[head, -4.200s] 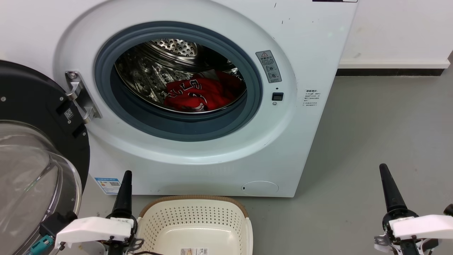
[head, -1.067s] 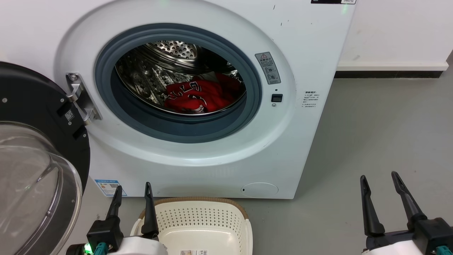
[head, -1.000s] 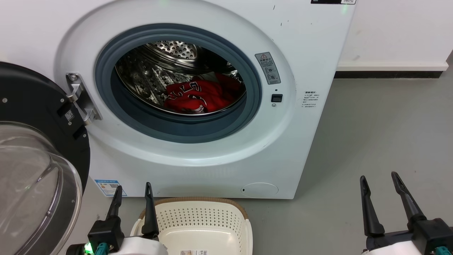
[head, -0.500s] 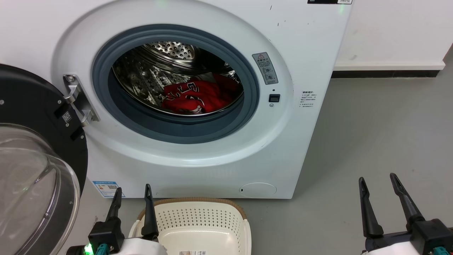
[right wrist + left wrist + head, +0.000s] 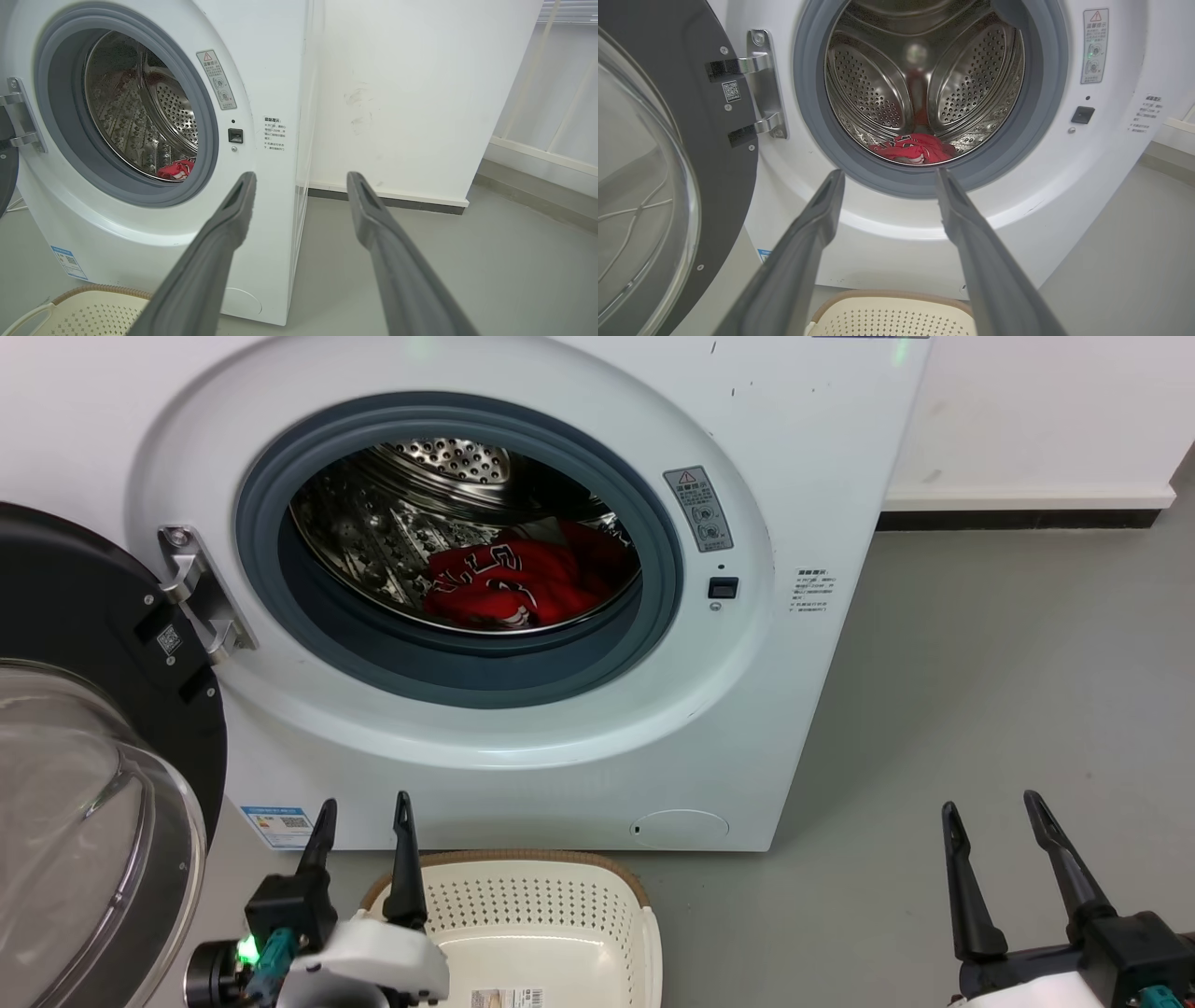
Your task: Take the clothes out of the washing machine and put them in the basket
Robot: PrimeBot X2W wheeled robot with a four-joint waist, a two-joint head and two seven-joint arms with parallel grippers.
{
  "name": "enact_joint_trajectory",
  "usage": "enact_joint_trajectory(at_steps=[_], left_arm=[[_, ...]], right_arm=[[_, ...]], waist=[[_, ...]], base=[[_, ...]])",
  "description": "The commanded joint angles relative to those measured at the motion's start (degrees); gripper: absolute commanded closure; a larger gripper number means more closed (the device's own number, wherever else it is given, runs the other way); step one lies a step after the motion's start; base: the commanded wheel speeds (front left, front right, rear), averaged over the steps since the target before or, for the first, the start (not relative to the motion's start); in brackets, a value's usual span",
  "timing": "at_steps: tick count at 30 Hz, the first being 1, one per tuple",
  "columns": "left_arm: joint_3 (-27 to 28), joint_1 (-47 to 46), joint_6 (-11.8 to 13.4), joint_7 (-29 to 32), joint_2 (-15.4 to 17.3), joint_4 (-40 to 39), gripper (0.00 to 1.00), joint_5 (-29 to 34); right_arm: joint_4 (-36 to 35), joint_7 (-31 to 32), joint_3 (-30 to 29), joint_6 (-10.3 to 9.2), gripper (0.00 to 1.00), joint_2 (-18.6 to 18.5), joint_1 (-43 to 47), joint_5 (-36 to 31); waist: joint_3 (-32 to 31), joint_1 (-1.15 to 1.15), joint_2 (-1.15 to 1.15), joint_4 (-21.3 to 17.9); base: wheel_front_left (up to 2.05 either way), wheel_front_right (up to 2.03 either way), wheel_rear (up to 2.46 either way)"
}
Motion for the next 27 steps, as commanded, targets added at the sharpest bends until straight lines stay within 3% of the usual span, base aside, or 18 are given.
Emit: enact_joint_trajectory(at_steps=[1, 6, 14, 27], left_arm=[[0.18, -1.27, -0.28, -0.14, 0.11, 0.77, 0.0, 0.11], [0.95, -8.6, -2.25, -0.13, 0.42, 7.38, 0.0, 1.06], [1.3, -26.36, -5.99, -0.14, 3.33, 19.42, 0.0, 2.87], [-0.22, -56.19, -8.1, 1.36, 7.79, 41.63, 0.0, 4.16]], right_arm=[[-0.14, -0.2, 0.16, -0.02, 0.0, -0.03, -0.3, -0.04], [-0.45, -0.2, 0.78, -0.02, 0.0, -0.03, -1.4, -0.47], [-1.47, -0.17, 1.21, -0.03, 0.0, -0.02, -6.4, 0.08], [-3.14, -0.17, 2.1, -0.03, 0.0, 0.03, -15.66, 2.51]], waist=[[0.2, 0.0, 0.0, -0.06], [2.09, 0.0, 0.0, -0.79], [10.54, 0.0, 0.0, -2.86], [26.21, 0.0, 0.0, -7.4]], base=[[0.0, 0.0, 0.0], [0.0, 0.0, 0.0], [0.0, 0.0, 0.0], [0.0, 0.0, 0.0]])
